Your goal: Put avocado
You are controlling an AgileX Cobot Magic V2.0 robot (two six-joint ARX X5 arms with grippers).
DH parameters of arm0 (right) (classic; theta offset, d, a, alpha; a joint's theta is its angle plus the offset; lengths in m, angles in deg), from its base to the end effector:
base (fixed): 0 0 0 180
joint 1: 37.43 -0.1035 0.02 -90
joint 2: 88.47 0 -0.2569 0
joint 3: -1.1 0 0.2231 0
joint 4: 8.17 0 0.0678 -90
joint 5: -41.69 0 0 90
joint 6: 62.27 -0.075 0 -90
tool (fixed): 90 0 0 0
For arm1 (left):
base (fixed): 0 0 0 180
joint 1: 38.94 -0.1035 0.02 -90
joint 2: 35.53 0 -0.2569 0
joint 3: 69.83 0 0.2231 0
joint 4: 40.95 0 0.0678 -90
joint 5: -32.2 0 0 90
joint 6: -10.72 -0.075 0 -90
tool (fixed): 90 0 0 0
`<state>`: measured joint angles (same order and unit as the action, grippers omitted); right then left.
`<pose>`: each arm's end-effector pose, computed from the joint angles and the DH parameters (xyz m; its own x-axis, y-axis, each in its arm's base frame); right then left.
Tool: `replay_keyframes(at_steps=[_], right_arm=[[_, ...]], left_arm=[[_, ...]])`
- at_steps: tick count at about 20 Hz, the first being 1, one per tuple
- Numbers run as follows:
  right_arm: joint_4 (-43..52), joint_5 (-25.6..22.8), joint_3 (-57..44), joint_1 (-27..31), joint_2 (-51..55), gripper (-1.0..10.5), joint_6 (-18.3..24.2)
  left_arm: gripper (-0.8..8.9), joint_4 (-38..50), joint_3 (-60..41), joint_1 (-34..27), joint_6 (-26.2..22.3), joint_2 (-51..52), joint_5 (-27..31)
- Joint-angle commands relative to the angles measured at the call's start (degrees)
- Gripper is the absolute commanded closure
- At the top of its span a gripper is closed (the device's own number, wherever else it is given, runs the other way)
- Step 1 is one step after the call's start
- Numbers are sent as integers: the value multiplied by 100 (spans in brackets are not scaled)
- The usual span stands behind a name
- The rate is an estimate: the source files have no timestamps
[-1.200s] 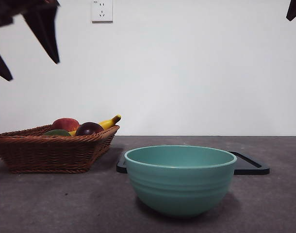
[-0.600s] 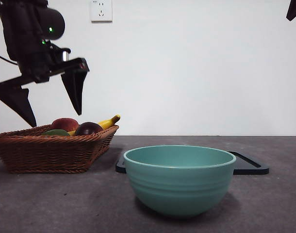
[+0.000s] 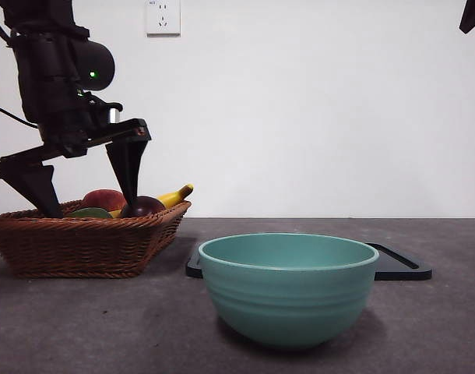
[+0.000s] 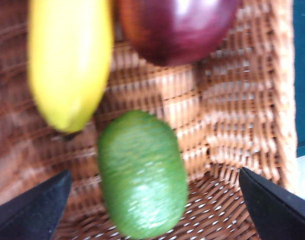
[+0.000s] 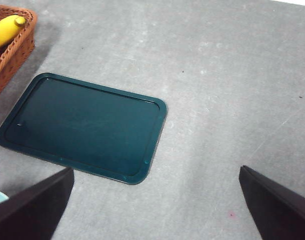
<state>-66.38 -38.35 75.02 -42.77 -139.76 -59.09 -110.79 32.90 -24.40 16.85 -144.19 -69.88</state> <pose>0.1785 0.0297 0.3074 0.7815 0.2468 -0.5731 -0.2635 0.9631 0.0554 0.3434 -0.1053 0.1870 0.1801 -0.2629 -0.9479 0.1934 0.9543 -0.2279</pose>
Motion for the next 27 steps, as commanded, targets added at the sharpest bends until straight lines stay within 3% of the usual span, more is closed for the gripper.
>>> replay_keyframes(at_steps=[1, 4, 6, 9, 10, 14, 21, 27], right_arm=[[57, 20, 109, -9, -31, 352, 28], [57, 17, 109, -9, -31, 352, 28], [57, 17, 109, -9, -31, 352, 31], [57, 17, 109, -9, -31, 352, 28], [57, 17, 109, -9, -31, 352, 31], [57, 17, 109, -9, -31, 352, 31], [57, 17, 109, -9, -31, 352, 28], [57, 17, 109, -9, -31, 352, 31]], left_arm=[[193, 4, 133, 46, 33, -341, 7], [231, 0, 133, 48, 42, -535, 7], [355, -22, 133, 48, 57, -570, 7], [647, -24, 133, 48, 57, -570, 7], [697, -33, 133, 48, 55, -570, 7], [724, -111, 170, 48, 39, -566, 4], [724, -1054, 935, 48, -129, -450, 4], [724, -1512, 988, 302, -138, 402, 4]])
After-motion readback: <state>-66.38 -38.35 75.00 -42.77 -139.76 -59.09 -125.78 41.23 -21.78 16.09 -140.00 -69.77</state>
